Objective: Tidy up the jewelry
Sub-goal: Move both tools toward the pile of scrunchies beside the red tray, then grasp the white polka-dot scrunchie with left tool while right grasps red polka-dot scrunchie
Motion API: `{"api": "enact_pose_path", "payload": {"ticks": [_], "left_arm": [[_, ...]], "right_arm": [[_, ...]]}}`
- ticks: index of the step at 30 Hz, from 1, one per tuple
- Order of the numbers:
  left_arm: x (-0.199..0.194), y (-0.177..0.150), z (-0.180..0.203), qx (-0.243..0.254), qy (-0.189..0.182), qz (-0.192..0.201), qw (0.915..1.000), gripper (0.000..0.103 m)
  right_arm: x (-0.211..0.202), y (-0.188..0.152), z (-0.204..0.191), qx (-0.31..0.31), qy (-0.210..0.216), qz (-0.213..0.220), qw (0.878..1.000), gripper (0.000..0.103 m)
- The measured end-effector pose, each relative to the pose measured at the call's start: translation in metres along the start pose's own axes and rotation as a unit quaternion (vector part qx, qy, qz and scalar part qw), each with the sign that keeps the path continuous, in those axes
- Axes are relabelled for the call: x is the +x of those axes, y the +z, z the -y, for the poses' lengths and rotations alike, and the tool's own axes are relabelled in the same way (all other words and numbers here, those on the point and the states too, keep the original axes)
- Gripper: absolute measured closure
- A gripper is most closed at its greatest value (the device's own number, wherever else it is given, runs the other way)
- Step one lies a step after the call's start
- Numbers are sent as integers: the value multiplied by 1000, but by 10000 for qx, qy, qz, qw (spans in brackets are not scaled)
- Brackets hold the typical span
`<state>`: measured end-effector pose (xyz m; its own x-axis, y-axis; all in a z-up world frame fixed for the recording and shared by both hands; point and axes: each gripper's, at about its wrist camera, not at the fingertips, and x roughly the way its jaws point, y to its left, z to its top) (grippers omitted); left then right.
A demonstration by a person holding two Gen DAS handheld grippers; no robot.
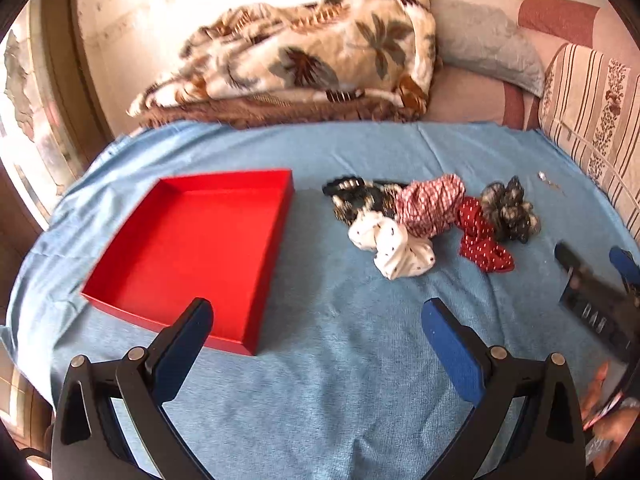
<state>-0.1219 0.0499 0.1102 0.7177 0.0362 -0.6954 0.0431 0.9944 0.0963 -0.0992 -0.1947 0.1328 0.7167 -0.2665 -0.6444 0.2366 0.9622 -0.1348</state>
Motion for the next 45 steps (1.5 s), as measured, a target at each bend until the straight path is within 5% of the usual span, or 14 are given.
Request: {"api": "enact_pose_path", "payload": {"ticks": [11, 36, 45], "left_arm": [[-23, -1, 3, -68, -247, 27, 9997, 0], [-1, -13, 17, 223, -170, -469, 9985, 0], [13, -9, 4, 179, -53, -549, 9983, 0]], "right_arm": [[-14, -8, -12, -168, -68, -26, 9998, 2], [-3, -10, -10, -48, 166, -209, 9996, 2], [0, -15, -13, -243, -170, -69, 9995, 2]]}}
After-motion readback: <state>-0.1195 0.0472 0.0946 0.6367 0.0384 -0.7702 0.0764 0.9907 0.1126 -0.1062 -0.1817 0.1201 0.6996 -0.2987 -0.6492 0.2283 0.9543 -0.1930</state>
